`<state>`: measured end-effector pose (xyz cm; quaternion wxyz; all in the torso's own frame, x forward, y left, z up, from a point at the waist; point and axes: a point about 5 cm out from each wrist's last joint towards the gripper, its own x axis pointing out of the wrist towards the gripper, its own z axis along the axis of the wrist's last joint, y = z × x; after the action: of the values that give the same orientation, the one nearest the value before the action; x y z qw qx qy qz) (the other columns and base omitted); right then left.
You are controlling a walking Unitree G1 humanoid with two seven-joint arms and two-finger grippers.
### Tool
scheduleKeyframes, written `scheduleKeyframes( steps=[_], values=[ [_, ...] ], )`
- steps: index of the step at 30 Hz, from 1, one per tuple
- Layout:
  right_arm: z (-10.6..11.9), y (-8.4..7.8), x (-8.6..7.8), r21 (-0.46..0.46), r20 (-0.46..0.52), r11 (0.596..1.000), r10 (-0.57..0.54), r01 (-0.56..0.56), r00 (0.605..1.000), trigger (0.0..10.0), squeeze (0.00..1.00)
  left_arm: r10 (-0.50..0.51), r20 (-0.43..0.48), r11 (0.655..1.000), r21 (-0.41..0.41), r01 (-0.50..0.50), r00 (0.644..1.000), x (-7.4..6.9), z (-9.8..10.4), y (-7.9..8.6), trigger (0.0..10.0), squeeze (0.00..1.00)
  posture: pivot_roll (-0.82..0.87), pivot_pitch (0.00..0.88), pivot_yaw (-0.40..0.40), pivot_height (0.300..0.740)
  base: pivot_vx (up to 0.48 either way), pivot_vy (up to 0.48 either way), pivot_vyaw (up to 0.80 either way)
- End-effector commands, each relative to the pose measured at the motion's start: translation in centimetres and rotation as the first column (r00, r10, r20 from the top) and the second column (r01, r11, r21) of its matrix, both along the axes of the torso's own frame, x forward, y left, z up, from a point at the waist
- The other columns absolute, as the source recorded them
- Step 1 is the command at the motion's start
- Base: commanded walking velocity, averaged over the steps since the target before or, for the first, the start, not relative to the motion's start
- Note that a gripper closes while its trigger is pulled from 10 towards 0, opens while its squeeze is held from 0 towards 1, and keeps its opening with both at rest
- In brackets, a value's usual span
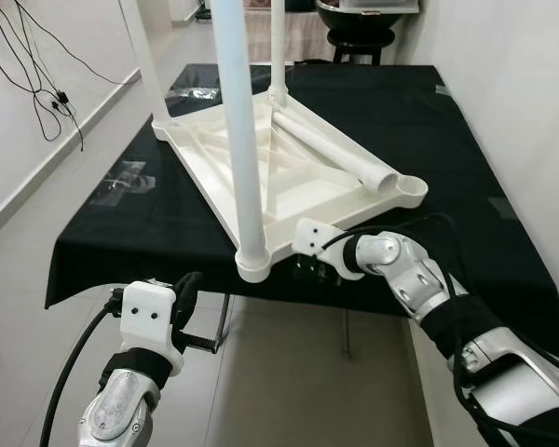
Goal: Building children table
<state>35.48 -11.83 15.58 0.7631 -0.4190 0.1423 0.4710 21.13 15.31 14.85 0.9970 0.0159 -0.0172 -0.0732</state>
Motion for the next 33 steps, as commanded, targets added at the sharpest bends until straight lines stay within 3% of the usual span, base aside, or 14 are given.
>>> scheduleKeyframes(
  steps=[1,2,4,8,12,16,21,26,30,31,32,33],
  values=[
    [0.3,1.2,-0.3,0.028,-0.007,0.998,0.059,-0.058,0.998,10.0,0.00,0.003,-0.011,1.000,0.012,-0.003,1.000,-0.1,-0.2,0.3,10.0,0.00,-0.02,0.081,-0.033,0.740,0.394,0.000,0.79],
    [0.4,2.6,-1.2,0.101,-0.056,0.989,0.117,-0.110,0.992,10.0,0.00,0.000,-0.011,1.000,0.012,0.000,1.000,0.0,-0.2,0.3,10.0,0.00,-0.02,0.079,-0.033,0.740,0.390,0.000,0.79],
    [0.4,2.6,-1.2,0.101,-0.056,0.989,0.117,-0.110,0.992,10.0,0.00,0.000,-0.011,1.000,0.012,0.000,1.000,0.0,-0.2,0.3,10.0,0.00,-0.02,0.079,-0.033,0.740,0.390,0.000,0.79],
    [-0.2,4.5,-2.0,0.138,-0.073,0.978,0.165,-0.154,0.984,10.0,0.00,-0.001,-0.012,1.000,0.012,0.001,1.000,0.0,-0.3,0.2,10.0,0.00,-0.01,0.073,-0.036,0.740,0.371,0.000,0.79],
    [-1.0,6.1,-2.3,0.132,-0.056,0.982,0.145,-0.136,0.988,10.0,0.00,0.012,-0.011,1.000,0.009,-0.012,1.000,0.0,-0.2,0.3,10.0,0.00,0.00,0.071,-0.037,0.740,0.167,0.000,0.39],
    [-1.1,6.2,-2.2,0.133,-0.057,0.984,0.127,-0.119,0.990,10.0,0.00,0.014,-0.011,1.000,0.008,-0.013,1.000,0.0,-0.2,0.3,10.0,0.00,0.00,0.070,-0.038,0.740,0.000,0.000,0.00],
    [-1.2,6.3,-2.7,0.129,-0.124,0.983,0.150,-0.134,0.981,10.0,0.00,0.010,-0.014,1.000,0.005,-0.010,1.000,0.0,-0.3,0.2,10.0,0.00,-0.01,0.075,-0.040,0.740,0.000,0.000,0.00],
    [-1.3,7.5,-4.7,0.165,-0.213,0.958,0.267,-0.234,0.940,10.0,0.00,0.007,-0.015,1.000,0.003,-0.007,1.000,0.1,-0.3,0.2,10.0,0.00,0.00,0.077,-0.042,0.740,0.000,0.000,0.00],
    [-1.4,8.0,-5.0,0.172,-0.221,0.955,0.276,-0.242,0.935,10.0,0.00,0.007,-0.015,1.000,0.003,-0.007,1.000,0.1,-0.3,0.2,10.0,0.00,0.00,0.077,-0.042,0.740,0.000,0.000,0.00],
    [-1.6,9.6,-5.0,0.189,-0.213,0.962,0.238,-0.200,0.948,10.0,0.00,0.006,-0.014,1.000,0.004,-0.006,1.000,0.2,-0.2,0.2,10.0,0.00,0.00,0.078,-0.042,0.740,0.000,0.000,0.00],
    [-1.6,9.6,-5.0,0.189,-0.213,0.962,0.238,-0.200,0.948,10.0,0.00,0.006,-0.014,1.000,0.004,-0.006,1.000,0.2,-0.2,0.2,10.0,0.00,0.00,0.078,-0.042,0.740,0.000,0.000,0.00],
    [-1.6,10.8,-4.9,0.216,-0.212,0.964,0.202,-0.156,0.956,10.0,0.00,0.005,-0.014,1.000,0.005,-0.005,1.000,0.2,-0.2,0.1,10.0,0.00,0.00,0.081,-0.043,0.740,0.000,0.000,0.00]
  ],
)
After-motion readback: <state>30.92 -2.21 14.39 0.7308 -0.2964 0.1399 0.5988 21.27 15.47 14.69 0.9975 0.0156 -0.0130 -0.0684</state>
